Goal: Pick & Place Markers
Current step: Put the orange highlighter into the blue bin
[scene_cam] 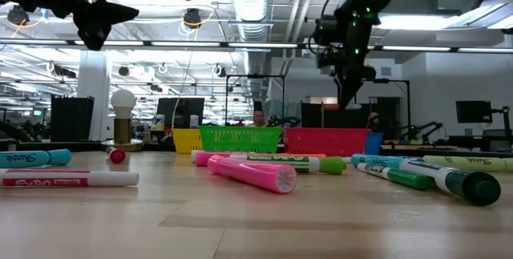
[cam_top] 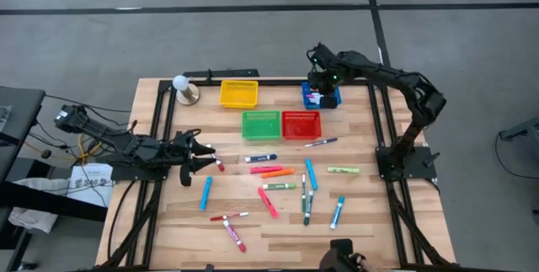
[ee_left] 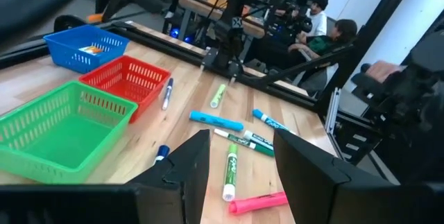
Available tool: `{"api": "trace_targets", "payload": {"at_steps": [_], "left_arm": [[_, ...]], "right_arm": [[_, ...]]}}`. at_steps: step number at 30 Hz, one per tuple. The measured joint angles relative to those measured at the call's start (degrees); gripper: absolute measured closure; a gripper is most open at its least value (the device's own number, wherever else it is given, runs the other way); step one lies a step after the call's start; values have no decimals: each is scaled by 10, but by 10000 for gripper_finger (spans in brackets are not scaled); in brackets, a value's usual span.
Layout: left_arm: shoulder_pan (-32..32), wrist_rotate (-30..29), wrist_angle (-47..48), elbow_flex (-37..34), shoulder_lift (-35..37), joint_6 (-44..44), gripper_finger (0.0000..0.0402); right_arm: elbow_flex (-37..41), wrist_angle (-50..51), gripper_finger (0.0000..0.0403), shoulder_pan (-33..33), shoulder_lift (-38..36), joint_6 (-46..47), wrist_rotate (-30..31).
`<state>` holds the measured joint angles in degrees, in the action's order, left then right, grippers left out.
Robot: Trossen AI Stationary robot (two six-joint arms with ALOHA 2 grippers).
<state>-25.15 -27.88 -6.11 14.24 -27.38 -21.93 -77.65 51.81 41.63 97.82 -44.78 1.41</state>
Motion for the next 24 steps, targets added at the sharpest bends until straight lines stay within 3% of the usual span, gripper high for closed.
{"api": "trace_targets", "payload": {"at_steps": [8, 24], "left_arm": [[0, 0, -4, 0, 0, -10, 243], [2, 1, -4, 0, -1, -40, 243]], "right_arm": [[61, -115, 357, 5, 7, -24, 0], [63, -128, 356, 24, 108, -47, 1]]}}
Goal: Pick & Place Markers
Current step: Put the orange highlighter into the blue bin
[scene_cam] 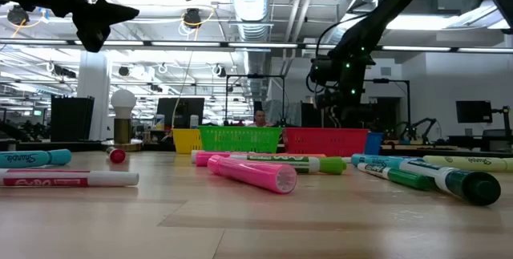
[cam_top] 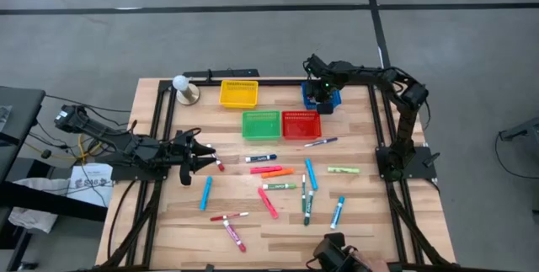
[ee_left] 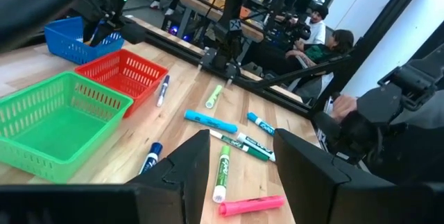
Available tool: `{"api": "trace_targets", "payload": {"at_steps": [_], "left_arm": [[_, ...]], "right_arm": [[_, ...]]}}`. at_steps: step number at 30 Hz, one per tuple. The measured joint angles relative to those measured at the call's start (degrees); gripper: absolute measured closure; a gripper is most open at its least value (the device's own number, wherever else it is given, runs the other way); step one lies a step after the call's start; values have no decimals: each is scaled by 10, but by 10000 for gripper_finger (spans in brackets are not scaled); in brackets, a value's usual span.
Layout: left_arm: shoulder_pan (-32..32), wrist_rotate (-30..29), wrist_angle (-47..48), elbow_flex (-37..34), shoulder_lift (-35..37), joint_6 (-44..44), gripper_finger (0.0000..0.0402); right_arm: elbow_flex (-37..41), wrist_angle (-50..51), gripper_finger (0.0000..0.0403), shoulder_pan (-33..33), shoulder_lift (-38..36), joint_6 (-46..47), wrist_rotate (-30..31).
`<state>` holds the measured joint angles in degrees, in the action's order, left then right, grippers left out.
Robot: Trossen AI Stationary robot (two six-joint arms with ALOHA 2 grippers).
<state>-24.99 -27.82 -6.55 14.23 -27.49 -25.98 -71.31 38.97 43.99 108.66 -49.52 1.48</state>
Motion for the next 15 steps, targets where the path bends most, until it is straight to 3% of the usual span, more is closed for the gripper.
{"api": "trace_targets", "payload": {"at_steps": [15], "left_arm": [[0, 0, 0, 0, 0, -5, 243]], "right_arm": [[-1, -2, 339, -1, 3, 10, -1]]}}
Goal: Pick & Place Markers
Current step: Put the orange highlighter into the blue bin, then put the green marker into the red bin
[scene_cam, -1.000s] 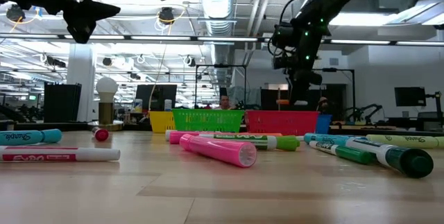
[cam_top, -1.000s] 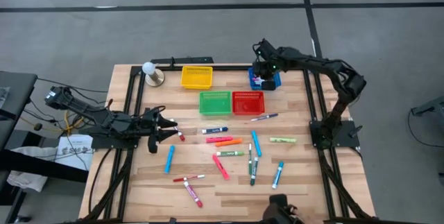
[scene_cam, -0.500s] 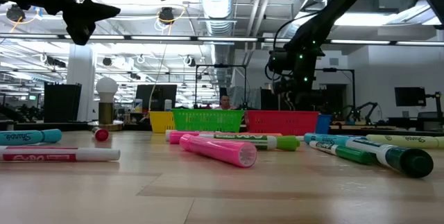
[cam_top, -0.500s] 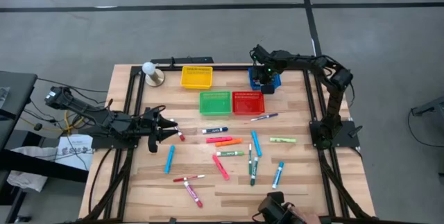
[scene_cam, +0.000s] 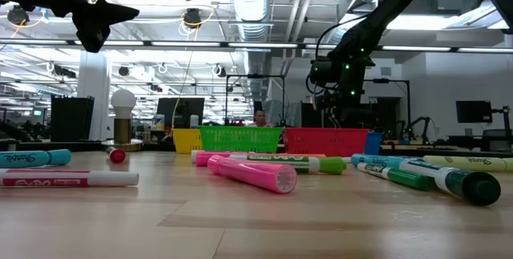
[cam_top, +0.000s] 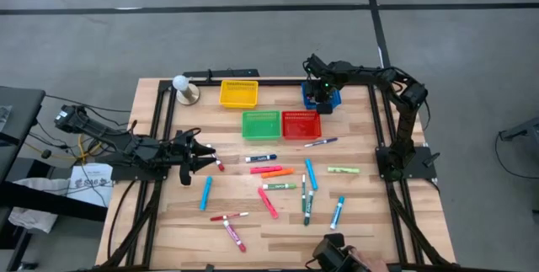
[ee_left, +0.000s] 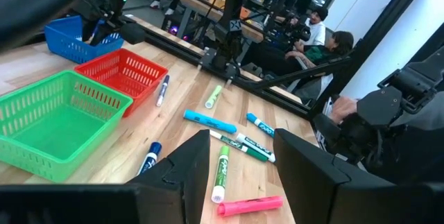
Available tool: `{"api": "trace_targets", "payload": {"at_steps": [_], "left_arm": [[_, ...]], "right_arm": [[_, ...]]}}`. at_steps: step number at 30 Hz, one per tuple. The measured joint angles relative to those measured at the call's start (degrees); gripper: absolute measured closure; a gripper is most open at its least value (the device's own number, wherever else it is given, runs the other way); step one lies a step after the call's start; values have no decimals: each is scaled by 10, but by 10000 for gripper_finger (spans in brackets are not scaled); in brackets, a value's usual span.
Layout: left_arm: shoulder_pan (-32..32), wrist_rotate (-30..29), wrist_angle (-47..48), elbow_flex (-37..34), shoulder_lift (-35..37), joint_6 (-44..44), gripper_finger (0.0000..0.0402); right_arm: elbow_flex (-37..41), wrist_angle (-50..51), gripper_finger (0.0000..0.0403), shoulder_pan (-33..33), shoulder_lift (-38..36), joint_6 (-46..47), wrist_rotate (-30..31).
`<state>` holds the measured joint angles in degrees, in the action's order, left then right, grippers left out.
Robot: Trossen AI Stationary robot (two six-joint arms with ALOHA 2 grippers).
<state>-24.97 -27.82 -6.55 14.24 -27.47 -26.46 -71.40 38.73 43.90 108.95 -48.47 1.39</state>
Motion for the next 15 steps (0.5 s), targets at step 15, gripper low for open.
{"api": "trace_targets", "payload": {"at_steps": [15], "left_arm": [[0, 0, 0, 0, 0, 0, 243]], "right_arm": [[0, 7, 258, -43, -1, 9, 152]]}}
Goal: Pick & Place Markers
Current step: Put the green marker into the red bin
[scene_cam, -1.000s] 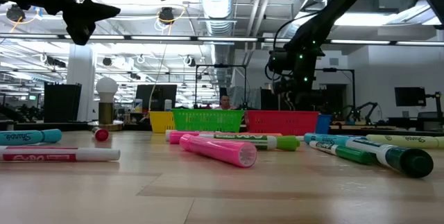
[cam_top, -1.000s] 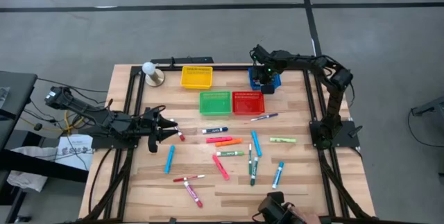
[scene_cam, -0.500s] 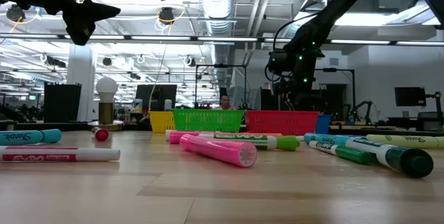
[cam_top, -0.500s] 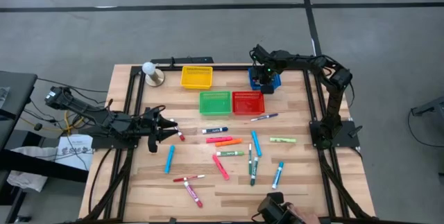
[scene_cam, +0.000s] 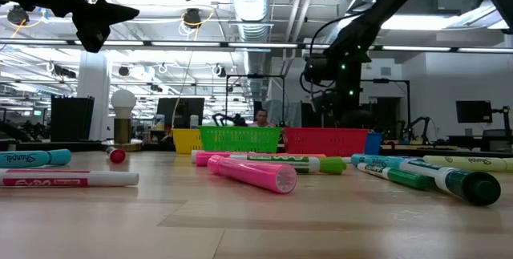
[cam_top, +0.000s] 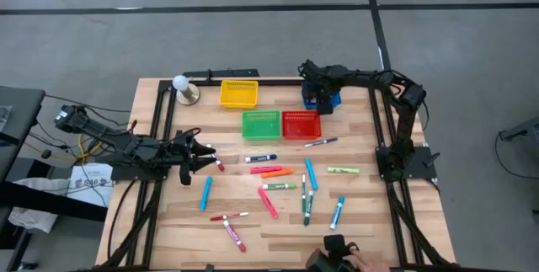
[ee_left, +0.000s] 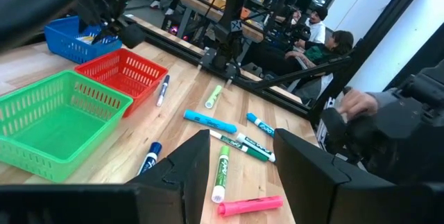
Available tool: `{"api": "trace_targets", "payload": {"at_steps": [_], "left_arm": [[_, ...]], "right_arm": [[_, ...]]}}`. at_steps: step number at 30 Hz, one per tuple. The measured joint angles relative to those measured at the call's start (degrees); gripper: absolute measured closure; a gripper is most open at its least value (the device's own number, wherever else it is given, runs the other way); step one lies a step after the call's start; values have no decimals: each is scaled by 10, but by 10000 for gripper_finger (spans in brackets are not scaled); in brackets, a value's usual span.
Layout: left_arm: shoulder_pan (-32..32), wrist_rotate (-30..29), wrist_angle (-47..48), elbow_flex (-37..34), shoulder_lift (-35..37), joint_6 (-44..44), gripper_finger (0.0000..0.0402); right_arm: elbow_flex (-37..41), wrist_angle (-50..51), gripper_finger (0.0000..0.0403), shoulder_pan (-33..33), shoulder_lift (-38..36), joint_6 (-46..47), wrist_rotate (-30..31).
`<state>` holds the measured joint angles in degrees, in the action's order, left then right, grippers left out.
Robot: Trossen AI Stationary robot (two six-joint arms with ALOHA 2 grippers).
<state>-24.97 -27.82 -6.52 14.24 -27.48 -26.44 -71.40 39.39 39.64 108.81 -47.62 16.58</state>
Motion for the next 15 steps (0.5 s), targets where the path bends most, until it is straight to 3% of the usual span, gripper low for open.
{"api": "trace_targets", "payload": {"at_steps": [7, 15], "left_arm": [[-1, 0, 0, 0, 0, 2, 243], [-1, 20, 0, 0, 0, 6, 243]], "right_arm": [[0, 19, 257, -43, -51, 0, 29], [0, 69, 267, -114, -202, 78, 30]]}}
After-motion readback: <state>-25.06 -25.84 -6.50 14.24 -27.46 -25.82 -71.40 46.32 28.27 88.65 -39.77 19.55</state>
